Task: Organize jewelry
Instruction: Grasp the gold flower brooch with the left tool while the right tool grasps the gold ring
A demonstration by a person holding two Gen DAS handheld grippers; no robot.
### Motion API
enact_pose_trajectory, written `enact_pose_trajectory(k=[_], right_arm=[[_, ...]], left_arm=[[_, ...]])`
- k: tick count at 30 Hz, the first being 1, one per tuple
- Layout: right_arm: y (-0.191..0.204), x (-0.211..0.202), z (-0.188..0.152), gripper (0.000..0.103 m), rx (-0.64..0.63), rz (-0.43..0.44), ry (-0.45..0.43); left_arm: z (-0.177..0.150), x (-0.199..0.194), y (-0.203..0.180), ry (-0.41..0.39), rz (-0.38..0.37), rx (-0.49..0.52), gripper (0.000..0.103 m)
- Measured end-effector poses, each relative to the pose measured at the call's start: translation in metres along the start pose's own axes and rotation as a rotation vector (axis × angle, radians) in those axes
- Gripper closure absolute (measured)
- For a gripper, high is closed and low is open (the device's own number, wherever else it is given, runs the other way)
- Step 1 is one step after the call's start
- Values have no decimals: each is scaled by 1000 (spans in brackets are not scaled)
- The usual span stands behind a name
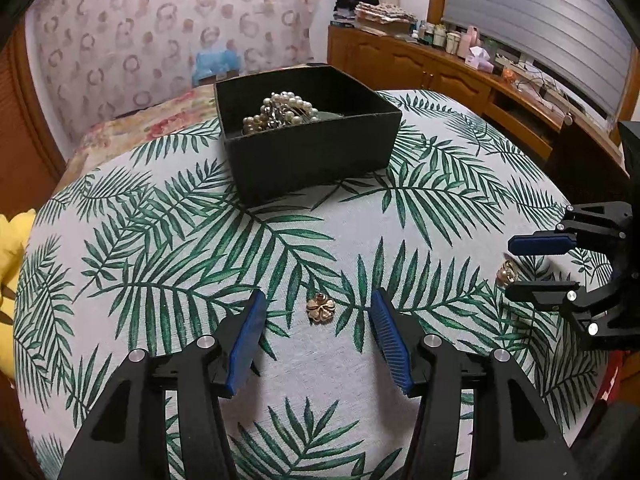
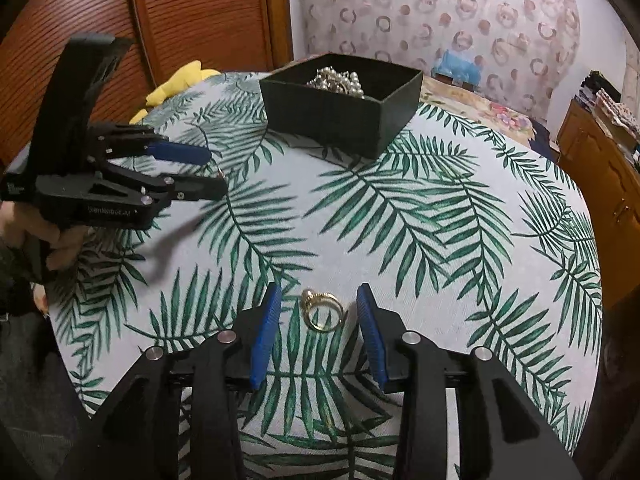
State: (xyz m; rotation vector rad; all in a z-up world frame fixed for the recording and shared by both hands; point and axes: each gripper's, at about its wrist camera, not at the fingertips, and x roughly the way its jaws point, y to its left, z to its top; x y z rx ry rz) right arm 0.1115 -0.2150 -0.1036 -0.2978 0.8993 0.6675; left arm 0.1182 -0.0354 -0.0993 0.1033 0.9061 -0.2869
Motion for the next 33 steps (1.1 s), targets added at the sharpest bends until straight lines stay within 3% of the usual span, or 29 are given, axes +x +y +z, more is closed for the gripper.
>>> enact_pose_trajectory(k=[5, 8, 13, 18, 22, 29, 33], right_arm=[[0, 2, -3, 62, -21, -21, 2], [-1, 2, -1, 81, -29, -25, 4], [-10, -1, 4, 81, -4, -25, -14], [-14, -1, 11, 81, 4, -32, -31], [-13, -1, 15, 81, -5, -33, -38], [-13, 3, 22, 81, -4, -27, -51], [-12, 3, 25, 81, -18, -25, -50]], left_arm=[[0, 5, 0, 8, 4, -3, 51], [1, 6, -2, 6, 9, -1, 51], [3, 7, -4, 3, 9, 13, 52], [4, 9, -5, 3, 19, 16, 64], [2, 6, -5, 4, 20, 16, 65], [-3, 3, -3, -12, 24, 21, 88], [0, 3, 0, -17, 14, 25, 89]])
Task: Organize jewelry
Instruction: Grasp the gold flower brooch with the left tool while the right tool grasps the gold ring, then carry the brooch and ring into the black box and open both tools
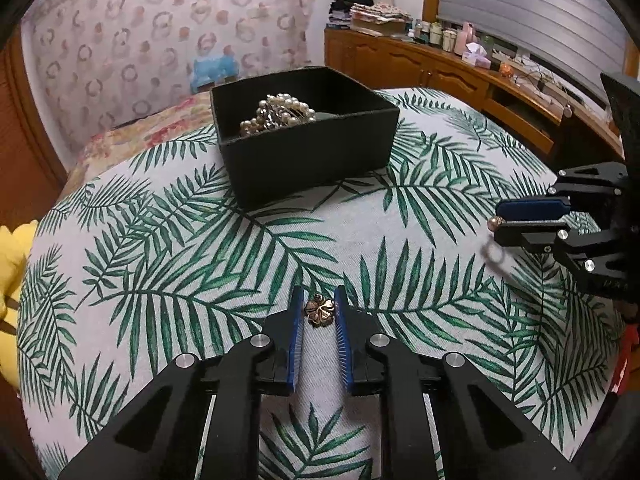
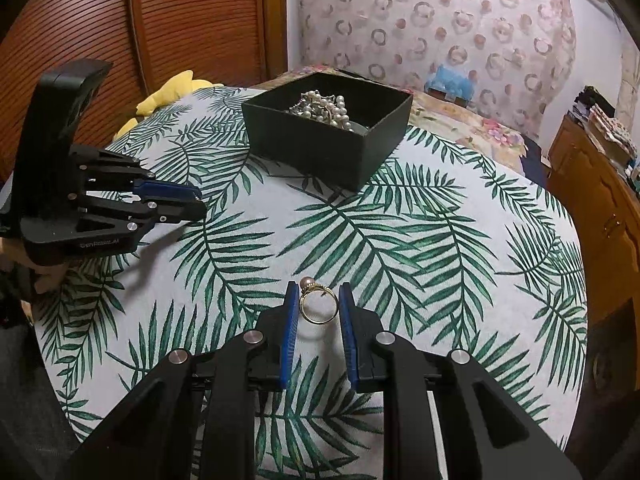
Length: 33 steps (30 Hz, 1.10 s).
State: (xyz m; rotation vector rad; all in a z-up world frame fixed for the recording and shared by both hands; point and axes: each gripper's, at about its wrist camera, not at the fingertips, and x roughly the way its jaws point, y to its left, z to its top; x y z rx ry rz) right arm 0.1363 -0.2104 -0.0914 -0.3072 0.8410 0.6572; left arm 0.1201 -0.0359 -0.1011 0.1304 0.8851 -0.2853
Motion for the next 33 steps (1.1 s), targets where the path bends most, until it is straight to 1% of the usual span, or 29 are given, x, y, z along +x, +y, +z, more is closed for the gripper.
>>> enact_pose_trajectory(k=[3, 6, 12, 22, 27, 33], right_arm=[[-3, 1, 5, 81, -5, -4, -3], [-7, 2, 13, 81, -7, -11, -17], [-19, 3, 43, 81, -7, -9, -72], [-29, 14, 89, 81, -13, 22, -128], [-32, 26, 113, 81, -2, 33, -153], [-42, 44, 138, 81, 24, 27, -159]], left_arm=[[7, -2, 7, -8, -11, -19, 89], [16, -5, 13, -30, -5, -30, 89], [42, -16, 25, -84, 14, -42, 89], [68, -20, 40, -125, 31, -55, 89], [79, -19, 43, -144, 32, -52, 89], [93, -17, 49, -165, 38, -51, 89]])
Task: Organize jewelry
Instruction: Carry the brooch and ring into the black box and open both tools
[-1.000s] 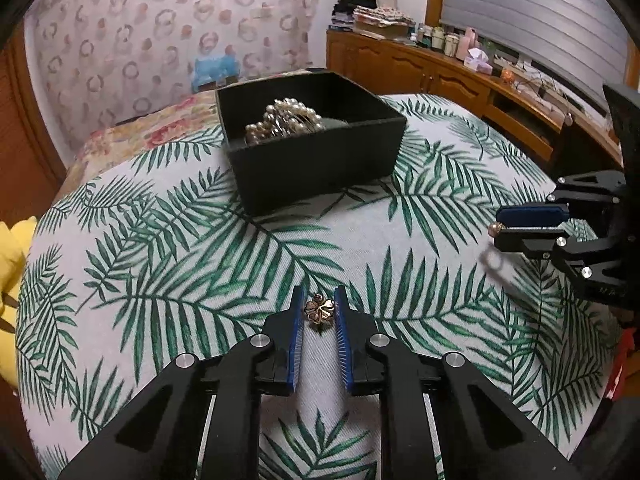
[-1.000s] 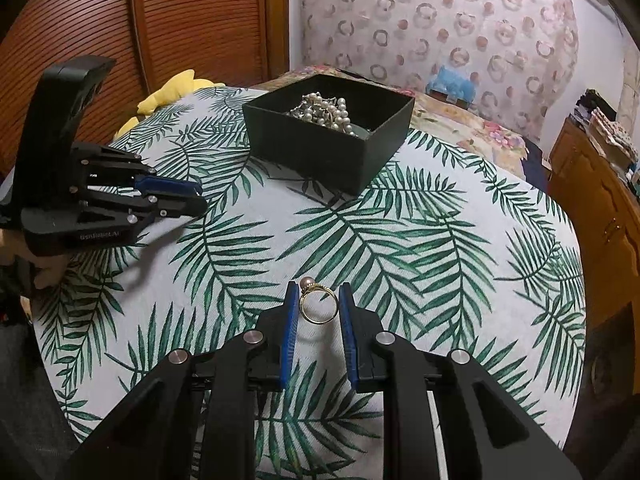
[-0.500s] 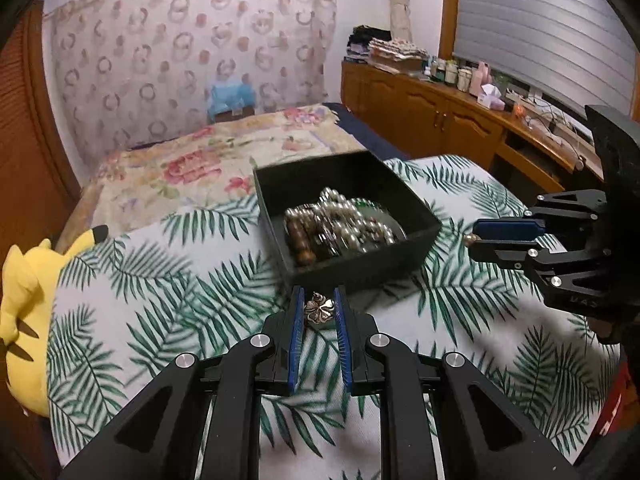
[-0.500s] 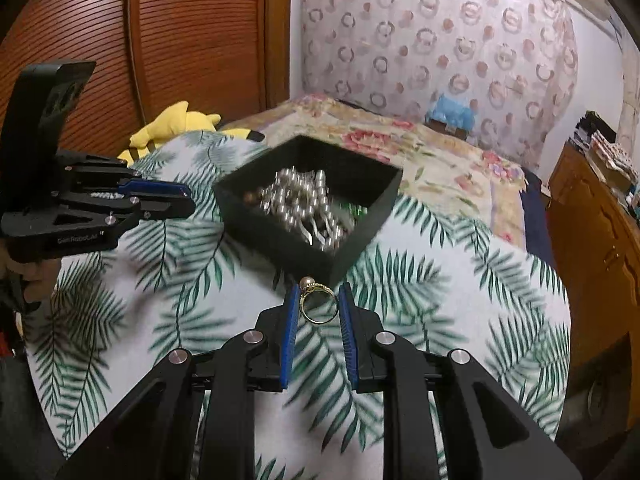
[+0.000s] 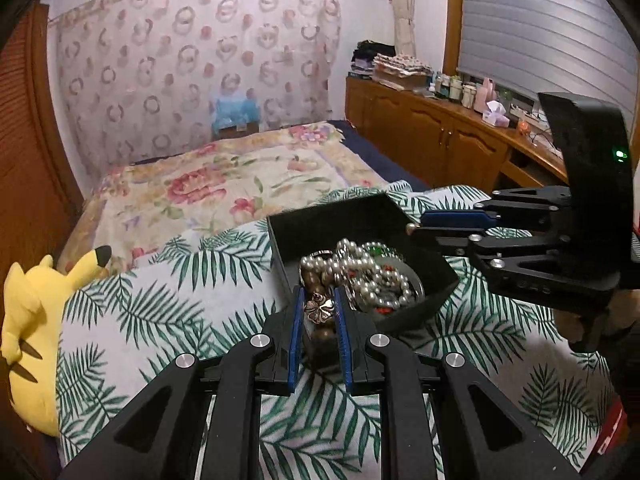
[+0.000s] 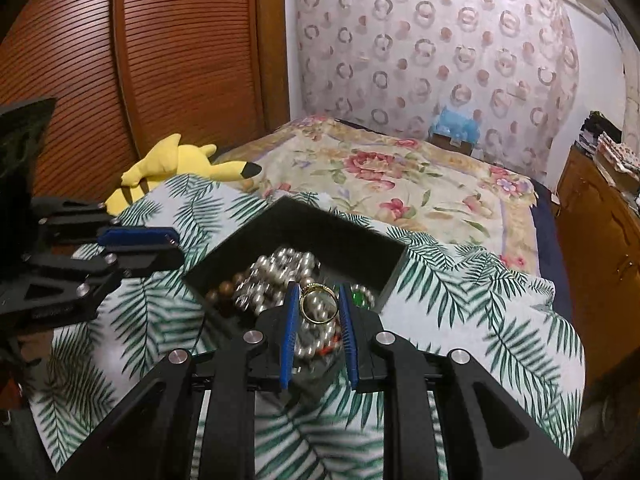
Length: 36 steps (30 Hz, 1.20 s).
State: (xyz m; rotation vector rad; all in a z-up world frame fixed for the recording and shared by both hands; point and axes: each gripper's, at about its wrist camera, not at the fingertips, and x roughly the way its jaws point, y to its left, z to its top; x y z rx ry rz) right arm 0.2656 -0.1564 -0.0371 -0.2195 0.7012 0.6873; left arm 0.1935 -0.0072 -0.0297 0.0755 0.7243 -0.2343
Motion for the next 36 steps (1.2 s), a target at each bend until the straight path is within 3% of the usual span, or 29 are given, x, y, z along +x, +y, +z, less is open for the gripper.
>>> enact_pose_trajectory(k=[8, 11, 25, 36], right_arm=[[-15, 22, 19, 80, 39, 18, -1], [-19, 27, 20, 61, 56, 18, -7], [-34, 14, 5, 61, 94, -16, -17], [-36, 7, -7, 61, 118, -21, -17]], left_arm=[[17, 11, 6, -8, 4, -7, 89], [25, 17, 7, -9, 4, -6, 89], [50, 60, 5, 27, -14, -22, 89], [45, 70, 6, 68, -8, -47, 86]])
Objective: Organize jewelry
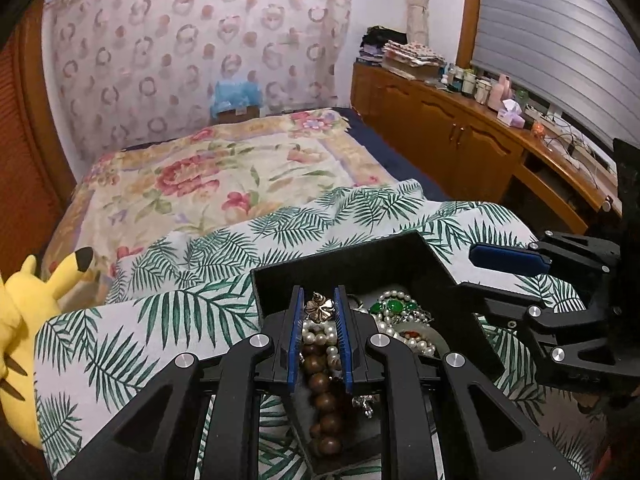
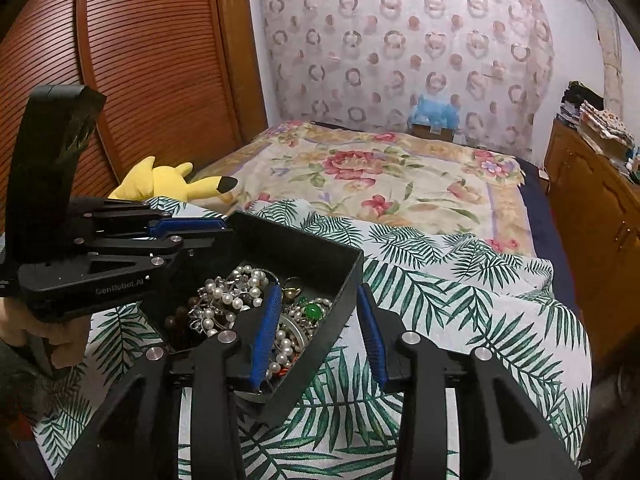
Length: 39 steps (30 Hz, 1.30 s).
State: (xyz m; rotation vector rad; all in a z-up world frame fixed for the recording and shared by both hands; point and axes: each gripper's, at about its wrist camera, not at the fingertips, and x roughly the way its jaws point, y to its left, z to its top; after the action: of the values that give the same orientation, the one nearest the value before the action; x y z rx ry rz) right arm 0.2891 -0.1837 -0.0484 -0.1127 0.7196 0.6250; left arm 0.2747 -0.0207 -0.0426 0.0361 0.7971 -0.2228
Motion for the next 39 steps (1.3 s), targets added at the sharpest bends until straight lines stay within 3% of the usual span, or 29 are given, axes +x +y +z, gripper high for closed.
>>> enact_pose_trajectory(k=[10, 12, 13, 21, 26, 39], right_arm=[[5, -17, -15, 61, 27, -17, -19], [7, -23, -18, 61, 33, -21, -27], [9, -27, -21, 60, 37, -26, -33], [22, -58, -45, 25, 67, -82, -63], [34, -77, -58, 4, 80, -125, -88], [67, -138, -83, 3, 102, -189, -197]], left_arm=[[-14, -20, 1, -9, 38, -32, 56], [-19, -26, 1, -19, 49, -39, 40], [-22, -30, 0, -23, 58, -41, 38], [-53, -63, -5, -46, 108, -67, 12], [-76, -86, -10, -67, 131, -83, 8], [-107, -147, -32, -150, 179, -85, 8]])
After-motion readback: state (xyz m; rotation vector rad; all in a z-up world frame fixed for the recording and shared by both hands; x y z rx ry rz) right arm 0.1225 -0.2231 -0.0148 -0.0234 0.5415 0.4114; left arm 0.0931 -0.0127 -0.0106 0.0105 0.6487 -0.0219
